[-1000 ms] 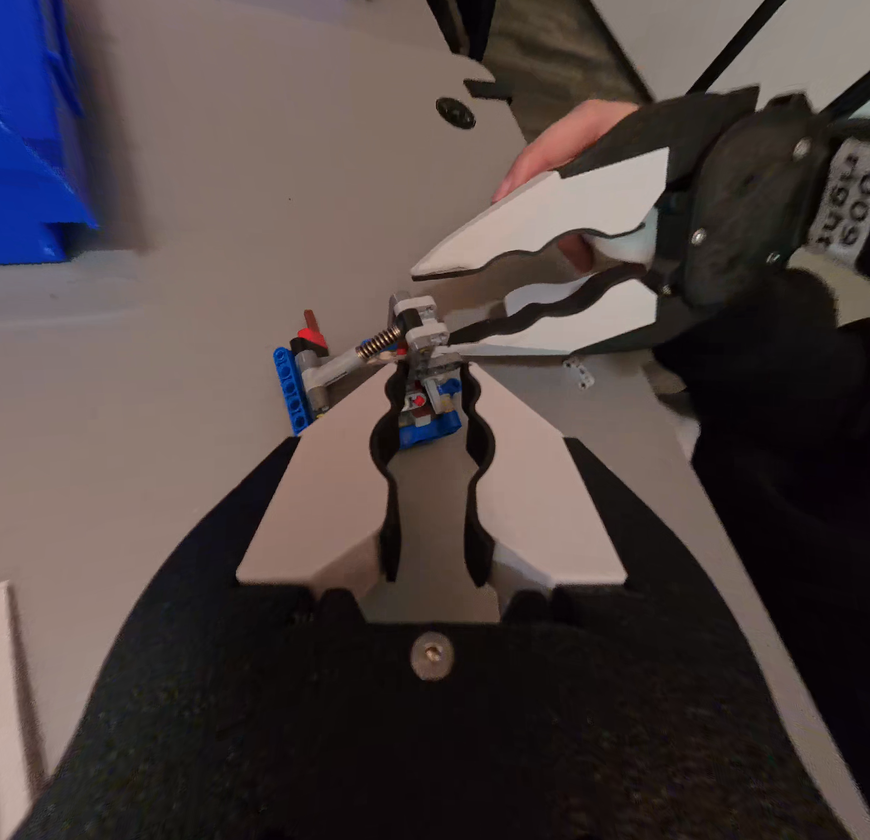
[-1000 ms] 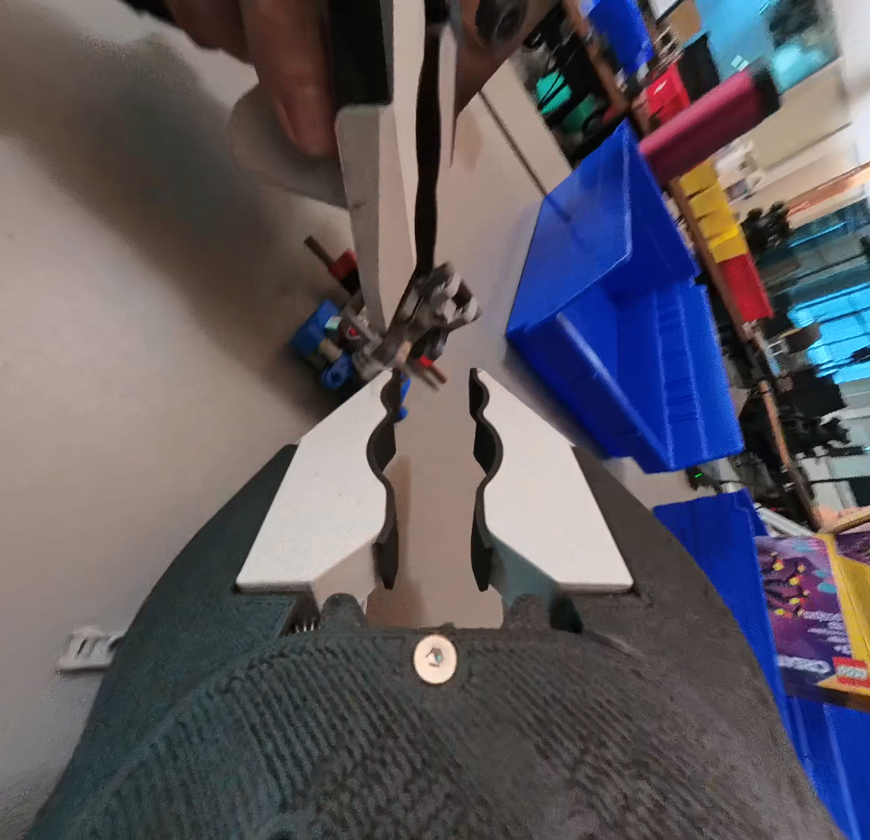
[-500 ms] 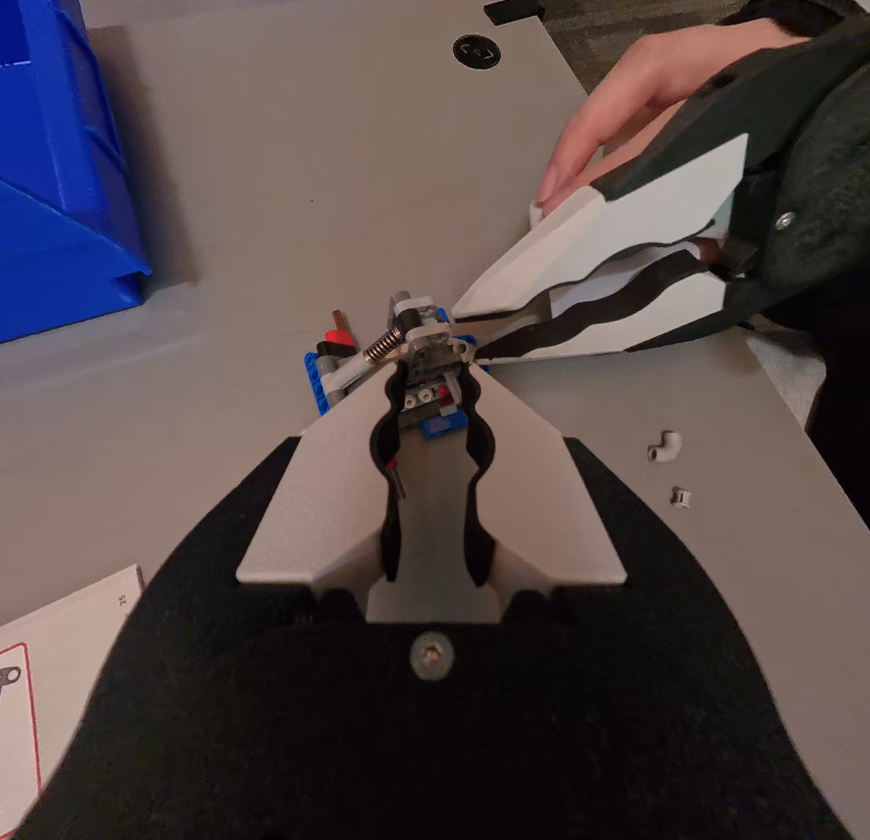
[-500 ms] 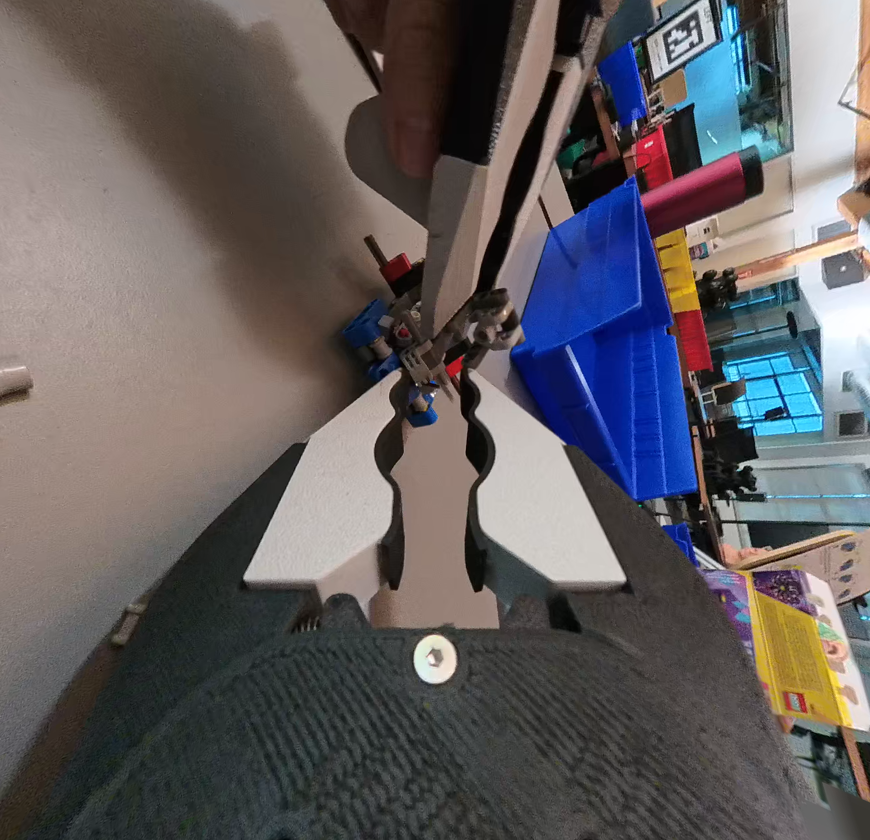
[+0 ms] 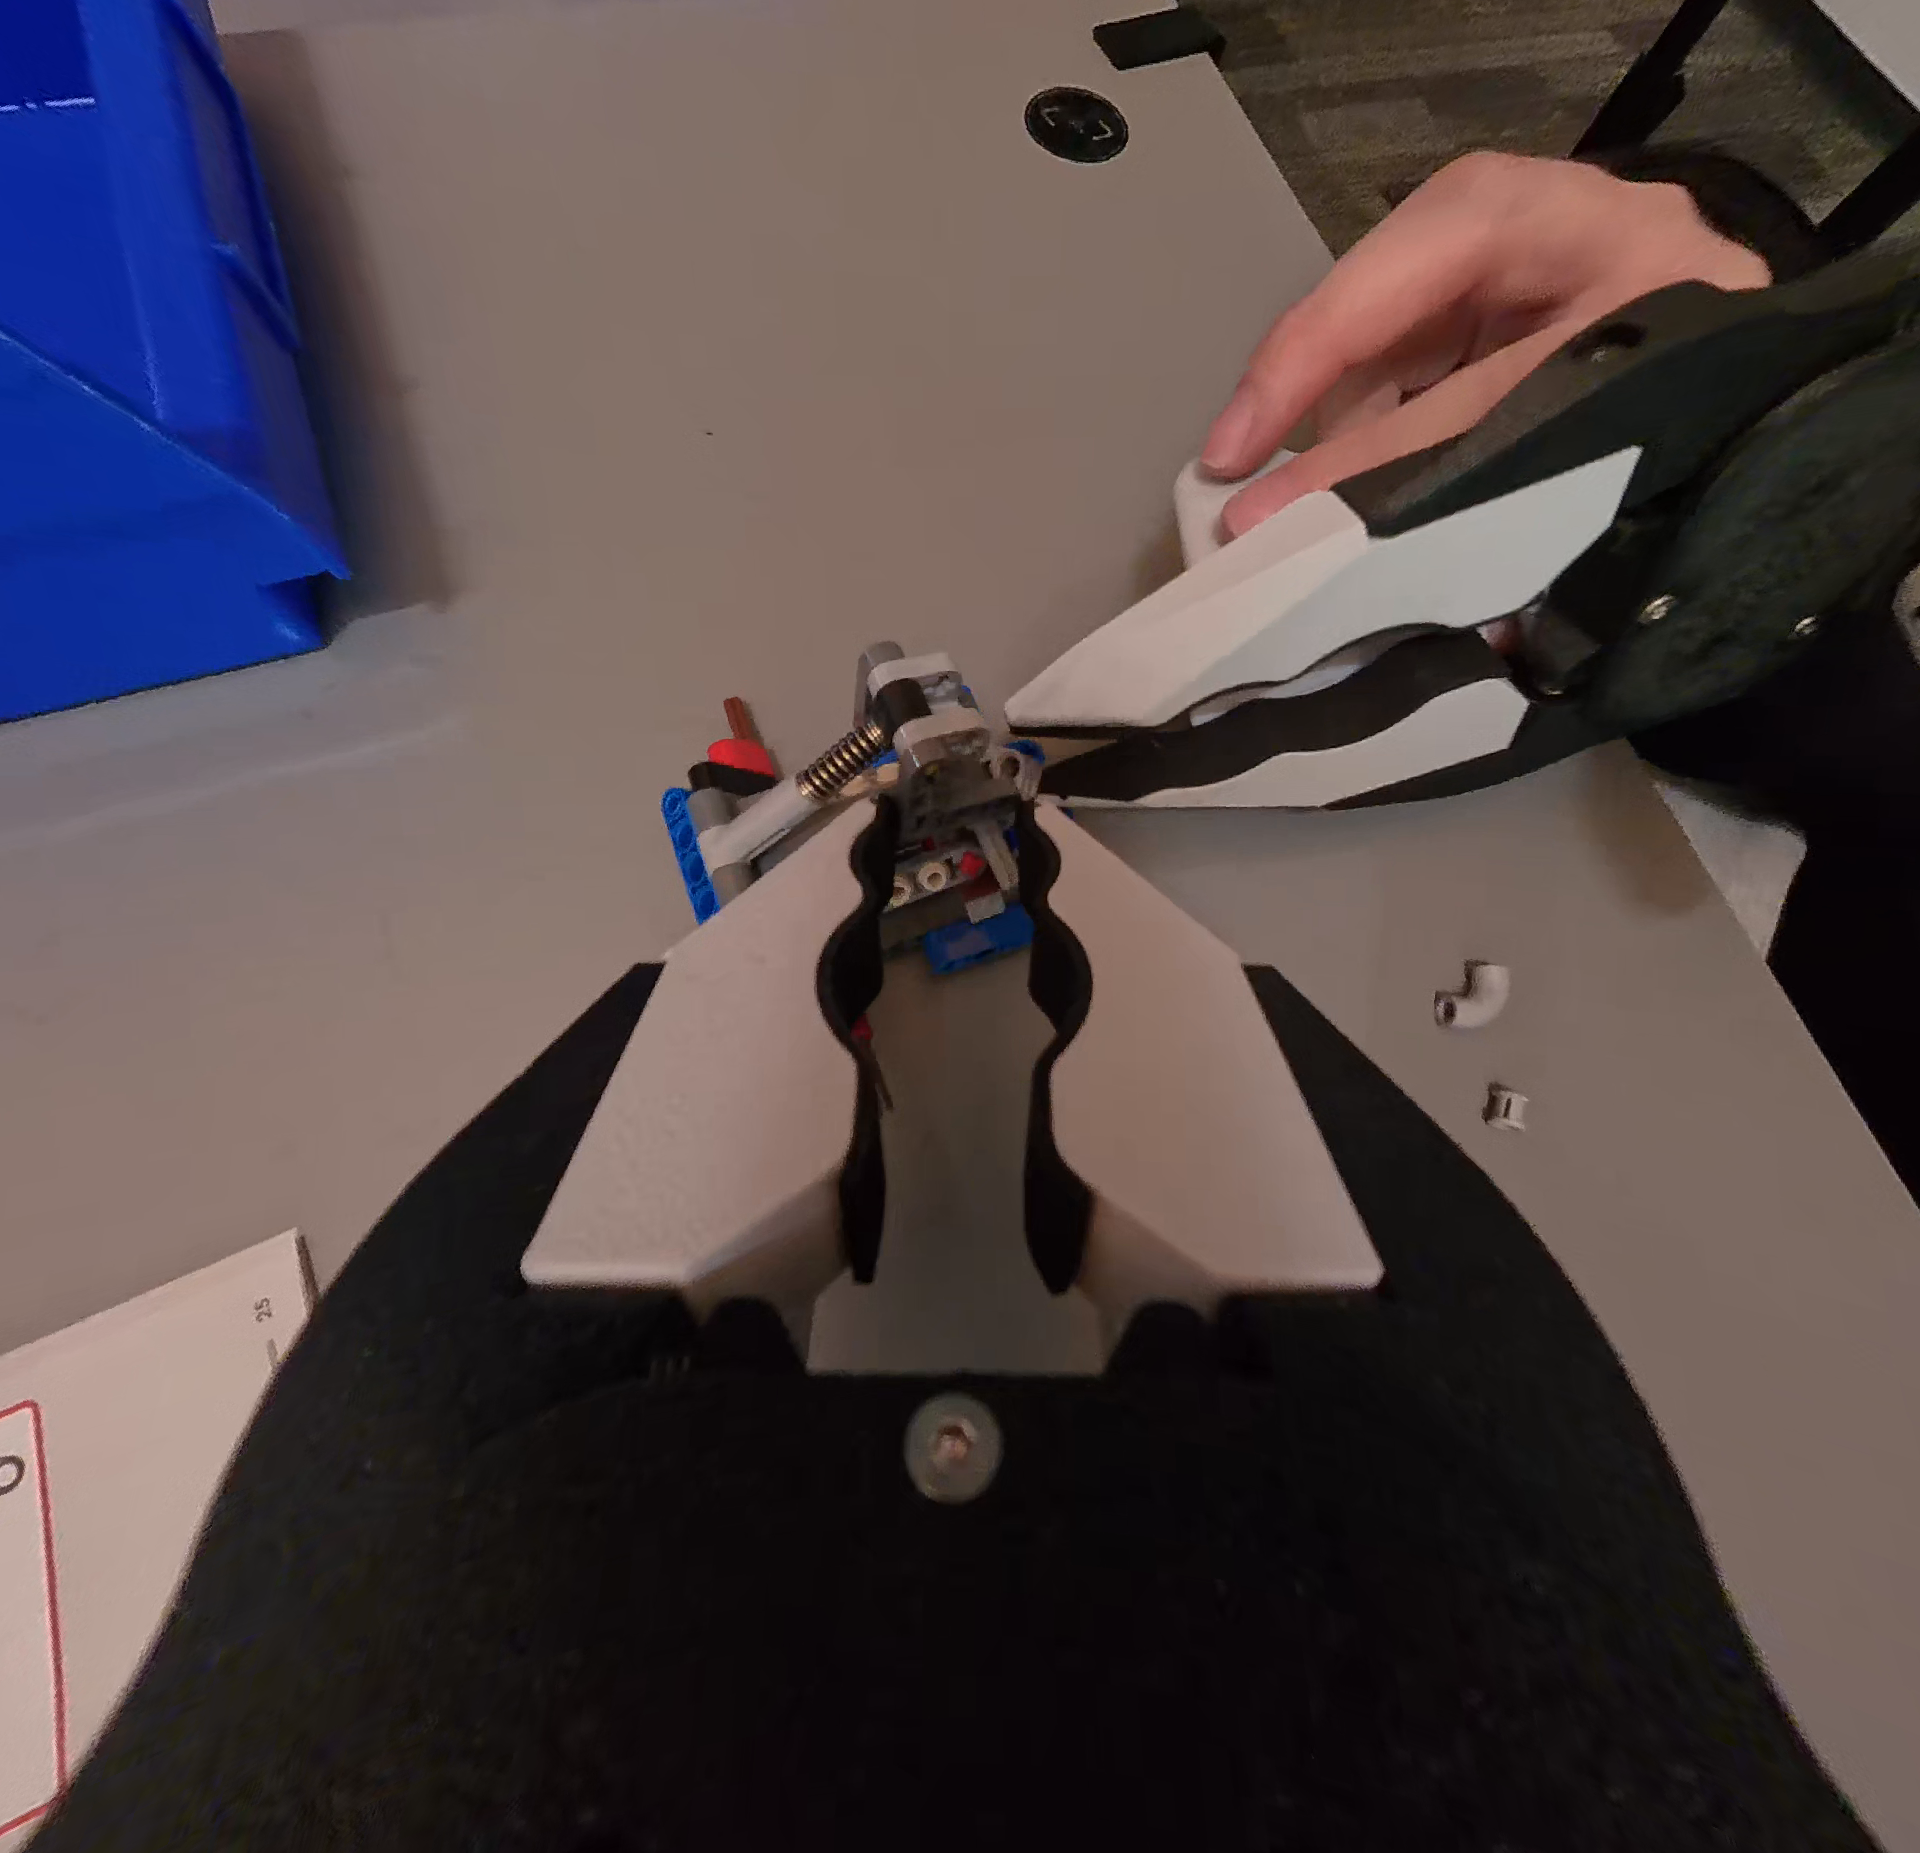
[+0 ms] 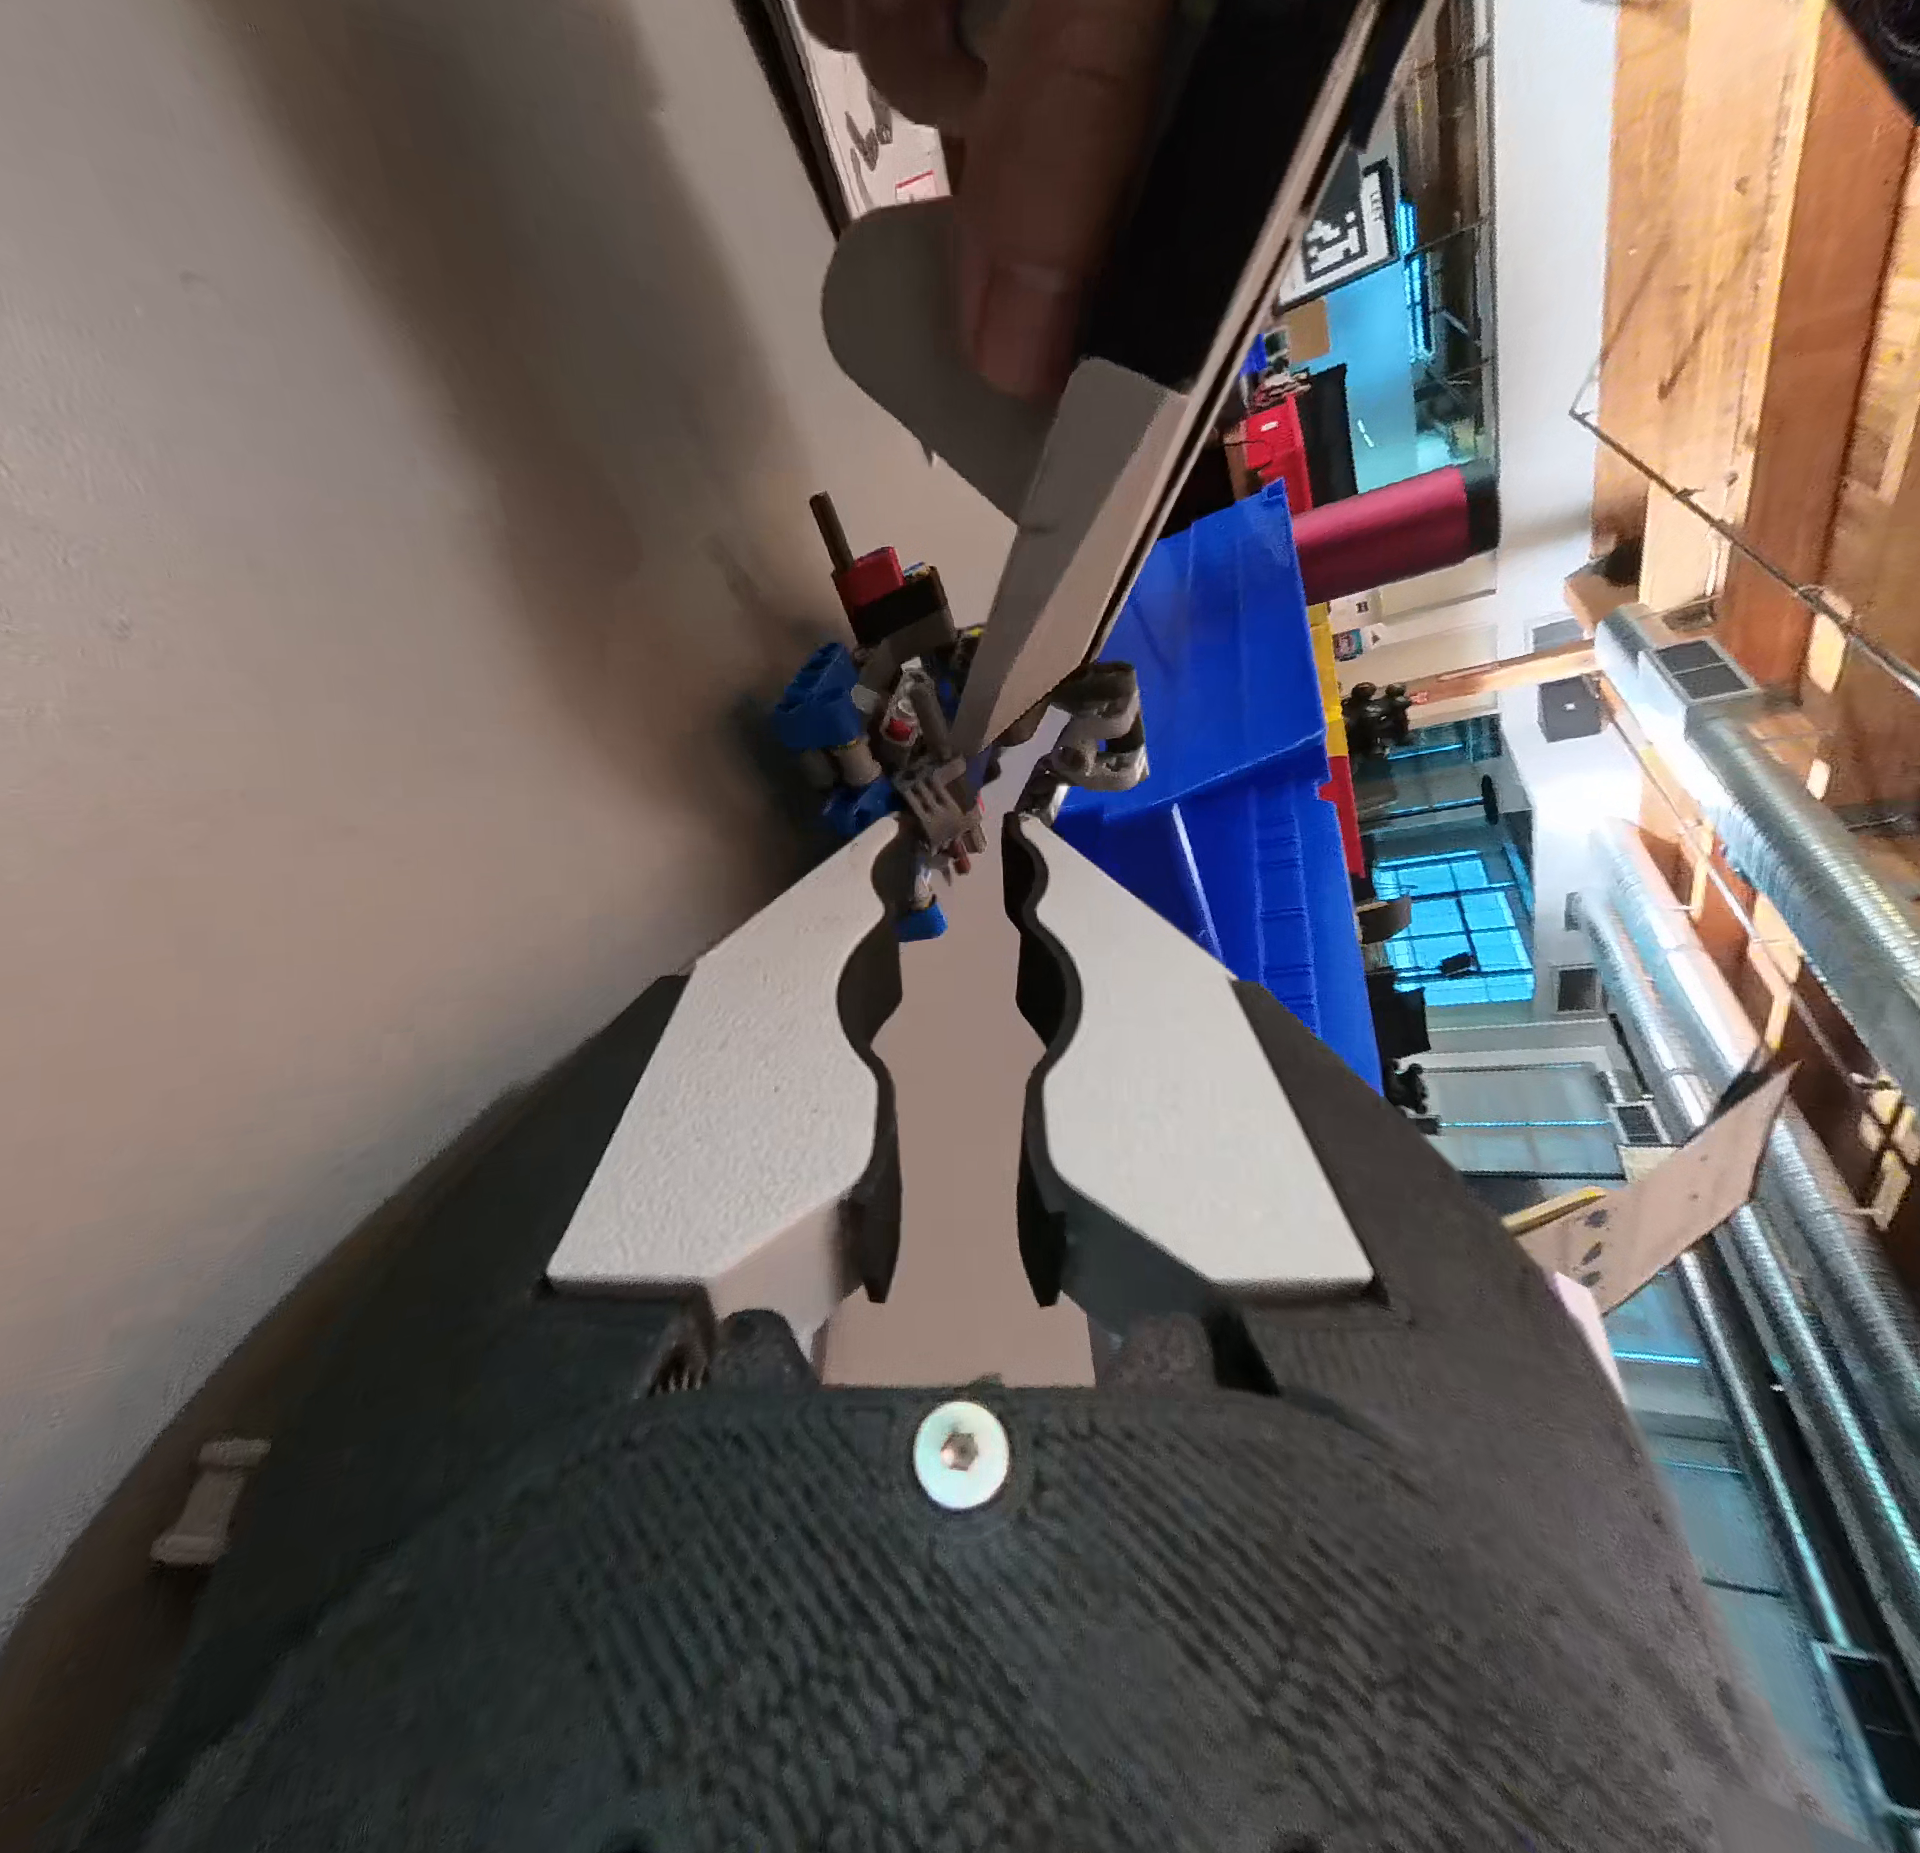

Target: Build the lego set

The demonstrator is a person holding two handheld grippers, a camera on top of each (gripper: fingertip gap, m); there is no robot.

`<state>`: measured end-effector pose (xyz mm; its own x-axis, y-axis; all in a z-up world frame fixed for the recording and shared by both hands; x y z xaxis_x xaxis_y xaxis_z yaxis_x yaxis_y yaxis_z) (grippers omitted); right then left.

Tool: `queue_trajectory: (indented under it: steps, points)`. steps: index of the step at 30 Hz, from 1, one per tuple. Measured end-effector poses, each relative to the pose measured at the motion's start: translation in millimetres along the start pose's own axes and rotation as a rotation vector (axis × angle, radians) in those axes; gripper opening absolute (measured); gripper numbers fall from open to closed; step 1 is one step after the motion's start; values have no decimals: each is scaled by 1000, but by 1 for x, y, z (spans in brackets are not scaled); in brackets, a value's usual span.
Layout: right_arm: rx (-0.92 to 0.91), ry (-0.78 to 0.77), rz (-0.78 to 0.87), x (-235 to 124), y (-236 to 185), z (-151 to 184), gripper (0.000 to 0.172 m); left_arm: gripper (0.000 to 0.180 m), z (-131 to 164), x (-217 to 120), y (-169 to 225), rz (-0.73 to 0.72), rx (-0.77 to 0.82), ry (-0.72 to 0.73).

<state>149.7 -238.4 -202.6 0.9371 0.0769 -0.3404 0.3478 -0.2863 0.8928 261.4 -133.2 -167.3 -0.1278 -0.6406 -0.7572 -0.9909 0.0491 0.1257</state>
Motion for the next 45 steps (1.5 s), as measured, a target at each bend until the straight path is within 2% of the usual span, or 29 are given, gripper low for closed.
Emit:
queue_trajectory:
  steps: [4,7,15,18,24,28,36,45]
  points:
    - [-57,-3,5,4,-2,0,14,19,-1,1,-1,13,-9,-2]
    - [-90,-28,34,6,1,1,14,10,-2,1,-2,12,-10,-9]
    - [-40,37,-18,9,2,1,15,9,1,1,-5,15,-28,5]
    - [-67,36,-42,11,1,-1,7,15,0,1,-4,14,-36,3]
    - [-55,23,-46,13,0,-6,7,21,1,-2,-5,69,-177,77]
    - [-68,-5,-44,13,0,-11,6,16,4,-5,-10,58,-290,111]
    - [-28,-20,-119,12,5,-13,7,12,5,-12,-5,-43,-78,11]
    - [12,-79,-123,12,9,-19,7,10,4,-15,-14,47,-113,-14]
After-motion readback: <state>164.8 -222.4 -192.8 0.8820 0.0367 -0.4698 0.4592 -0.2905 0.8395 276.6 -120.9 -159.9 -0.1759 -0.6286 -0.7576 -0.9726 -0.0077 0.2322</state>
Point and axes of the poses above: each gripper's, where its closed fingertips meet, x out along the fingers, z out of its underside, y = z × x across the jaws, the point moved 10 cm from there along -x, back along the fingers, and after that the axes turned 10 degrees about -y, right-handed, at the moved point
